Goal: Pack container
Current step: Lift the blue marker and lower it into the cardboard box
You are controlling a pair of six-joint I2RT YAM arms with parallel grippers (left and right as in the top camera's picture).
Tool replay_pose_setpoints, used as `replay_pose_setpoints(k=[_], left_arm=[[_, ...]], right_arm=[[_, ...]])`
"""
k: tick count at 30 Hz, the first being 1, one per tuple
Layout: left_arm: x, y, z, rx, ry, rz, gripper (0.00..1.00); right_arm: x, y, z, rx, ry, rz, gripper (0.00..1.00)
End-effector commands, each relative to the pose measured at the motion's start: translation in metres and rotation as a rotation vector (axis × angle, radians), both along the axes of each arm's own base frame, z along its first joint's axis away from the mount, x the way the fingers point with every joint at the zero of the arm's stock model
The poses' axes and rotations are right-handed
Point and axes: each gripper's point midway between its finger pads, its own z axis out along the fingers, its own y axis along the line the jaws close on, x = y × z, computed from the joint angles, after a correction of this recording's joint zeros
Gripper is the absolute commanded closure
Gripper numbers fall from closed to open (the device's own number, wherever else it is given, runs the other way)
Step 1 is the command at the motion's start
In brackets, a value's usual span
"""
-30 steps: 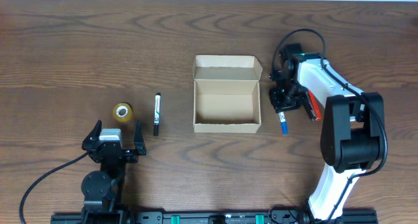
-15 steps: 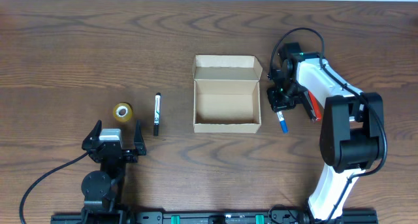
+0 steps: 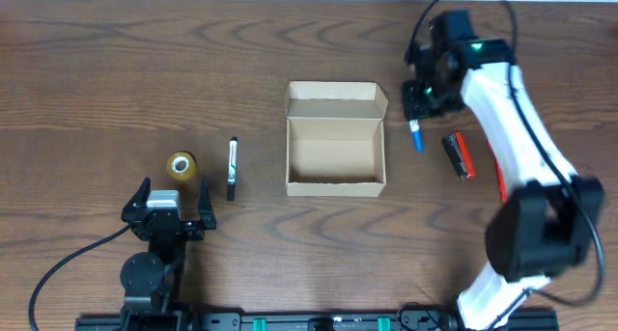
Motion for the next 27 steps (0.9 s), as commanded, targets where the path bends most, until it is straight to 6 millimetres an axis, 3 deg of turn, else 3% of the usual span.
replay_pose_setpoints(k=[1, 7, 11, 16, 19, 27], left_arm=[[-0.001, 0.0, -0.018, -0.009, 0.052, 0.002, 0.05], [-0.001, 0.0, -0.018, -0.009, 0.051, 0.002, 0.05], [-0.001, 0.0, -0.018, -0.009, 0.051, 0.001, 0.05], [-0.001, 0.0, -0.018, -0.011, 0.051, 0.001, 0.05], [-0.001, 0.0, -0.018, -0.013, 0.051, -0.002, 0.05], [-0.001, -0.001, -0.018, -0.013, 0.051, -0.005, 0.05]], right_arm=[[-0.012, 0.03, 0.034, 0.053, -0.067, 0.128, 0.99], [-0.055, 0.082, 0.036, 0.054, -0.021, 0.415, 0.99], [-0.099, 0.131, 0.038, 0.121, -0.014, 0.807, 0.99], [-0.131, 0.145, 0.033, 0.038, -0.049, 1.218, 0.99], [-0.129, 0.142, 0.029, -0.056, -0.083, 1.352, 0.99], [-0.102, 0.146, 0.029, -0.097, -0.185, 1.344, 0.99]])
